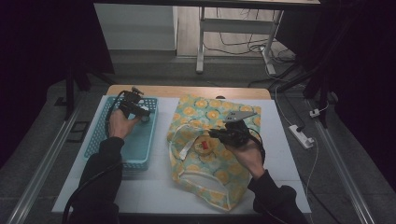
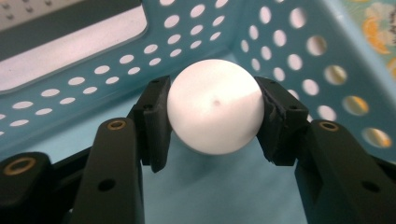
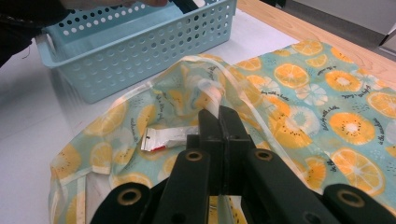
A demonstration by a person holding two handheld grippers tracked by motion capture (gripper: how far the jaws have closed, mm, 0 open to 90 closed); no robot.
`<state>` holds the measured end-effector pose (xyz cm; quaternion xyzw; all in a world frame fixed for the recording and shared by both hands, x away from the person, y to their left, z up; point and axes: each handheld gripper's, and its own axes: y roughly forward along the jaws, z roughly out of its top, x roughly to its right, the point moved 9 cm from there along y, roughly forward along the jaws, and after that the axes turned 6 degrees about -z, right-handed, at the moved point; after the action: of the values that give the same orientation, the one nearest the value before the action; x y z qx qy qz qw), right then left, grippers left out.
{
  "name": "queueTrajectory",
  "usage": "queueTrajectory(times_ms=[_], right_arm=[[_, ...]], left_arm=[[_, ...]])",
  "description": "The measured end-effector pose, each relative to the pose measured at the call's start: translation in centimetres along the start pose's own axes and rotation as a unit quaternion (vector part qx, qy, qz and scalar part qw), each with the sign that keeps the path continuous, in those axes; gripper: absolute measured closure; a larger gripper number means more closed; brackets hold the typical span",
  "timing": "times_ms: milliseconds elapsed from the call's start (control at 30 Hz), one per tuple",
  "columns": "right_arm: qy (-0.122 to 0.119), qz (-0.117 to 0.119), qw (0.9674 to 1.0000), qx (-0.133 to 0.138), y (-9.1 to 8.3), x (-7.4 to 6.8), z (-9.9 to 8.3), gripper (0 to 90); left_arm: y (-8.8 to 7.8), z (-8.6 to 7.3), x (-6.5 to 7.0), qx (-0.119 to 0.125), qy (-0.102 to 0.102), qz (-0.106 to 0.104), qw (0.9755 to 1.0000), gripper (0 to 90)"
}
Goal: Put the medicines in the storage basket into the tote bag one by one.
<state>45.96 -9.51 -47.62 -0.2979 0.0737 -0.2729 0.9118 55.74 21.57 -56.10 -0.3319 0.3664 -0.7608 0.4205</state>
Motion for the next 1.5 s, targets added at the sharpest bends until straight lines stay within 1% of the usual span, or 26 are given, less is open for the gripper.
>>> queueTrajectory(times_ms=[200, 300, 333, 467, 800, 1000, 1067, 1167, 1300, 1367, 1500], right_arm=[[-0.001, 0.0, 1.0, -0.001, 0.1, 0.0, 0.0, 90.0], [-0.001, 0.0, 1.0, -0.001, 0.1, 0.0, -0.1, 90.0], [-0.002, 0.0, 1.0, -0.002, 0.1, 0.0, -0.1, 90.0], [-0.002, 0.001, 1.0, -0.004, 0.2, -0.1, -0.1, 90.0], [0.0, 0.001, 1.0, -0.004, 0.3, -0.1, -0.2, 90.0], [0.0, 0.001, 1.0, -0.004, 0.3, -0.1, -0.2, 90.0], [0.0, 0.001, 1.0, -0.003, 0.3, -0.1, -0.2, 90.0], [0.0, 0.001, 1.0, -0.003, 0.3, -0.1, -0.2, 90.0], [0.0, 0.0, 1.0, -0.002, 0.3, -0.1, -0.2, 90.0], [0.0, -0.001, 1.0, -0.002, 0.3, -0.1, -0.2, 90.0], [0.001, -0.001, 1.0, -0.001, 0.3, 0.0, -0.2, 90.0]], left_arm=[[-1.1, 0.0, 0.6, 0.007, 0.016, 0.001, 0.9999, 50.3], [-1.6, 0.0, 1.0, 0.014, 0.022, -0.001, 0.9997, 50.3], [-1.8, 0.0, 1.2, 0.018, 0.021, -0.003, 0.9996, 50.3], [-2.8, 0.1, 1.9, 0.028, 0.032, -0.011, 0.999, 50.3], [-5.3, -0.3, 3.4, 0.051, 0.049, -0.025, 0.9972, 50.3], [-6.8, -0.6, 4.5, 0.067, 0.057, -0.038, 0.9954, 50.3], [-7.1, -0.7, 4.9, 0.07, 0.062, -0.042, 0.9947, 50.3], [-7.6, -1.0, 5.6, 0.07, 0.072, -0.041, 0.9941, 50.4], [-8.3, -1.1, 6.5, 0.077, 0.08, -0.048, 0.9927, 50.4], [-8.7, -1.1, 7.2, 0.079, 0.089, -0.054, 0.9914, 50.4], [-9.2, -1.2, 8.7, 0.084, 0.1, -0.069, 0.9891, 50.3]])
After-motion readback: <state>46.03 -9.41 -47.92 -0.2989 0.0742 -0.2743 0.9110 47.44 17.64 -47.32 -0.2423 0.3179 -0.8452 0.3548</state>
